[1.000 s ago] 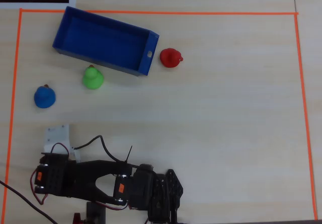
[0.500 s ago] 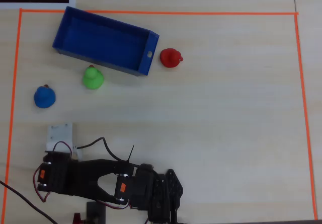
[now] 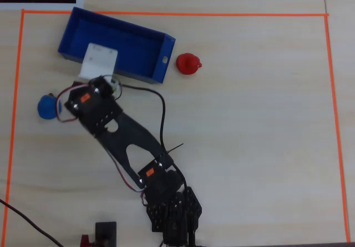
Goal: Grasp yellow duck and put it into box.
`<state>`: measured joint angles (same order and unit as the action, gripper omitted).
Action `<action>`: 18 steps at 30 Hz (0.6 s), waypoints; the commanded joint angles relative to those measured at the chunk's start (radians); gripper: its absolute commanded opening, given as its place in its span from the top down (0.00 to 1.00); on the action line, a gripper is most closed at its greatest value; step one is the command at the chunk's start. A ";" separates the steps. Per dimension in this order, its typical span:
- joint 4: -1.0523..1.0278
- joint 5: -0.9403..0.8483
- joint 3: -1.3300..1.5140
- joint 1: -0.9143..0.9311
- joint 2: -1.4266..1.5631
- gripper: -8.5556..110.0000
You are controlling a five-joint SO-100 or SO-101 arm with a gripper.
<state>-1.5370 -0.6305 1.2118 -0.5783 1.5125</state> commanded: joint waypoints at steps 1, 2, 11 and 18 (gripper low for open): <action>0.087 -0.048 -0.225 0.137 -0.084 0.93; 0.117 -0.055 -0.244 0.155 -0.109 0.93; 0.308 -0.115 -0.259 0.278 -0.301 0.93; 0.367 -0.118 -0.362 0.328 -0.446 0.93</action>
<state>-1.1965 -0.7424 0.9557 -0.2608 1.0753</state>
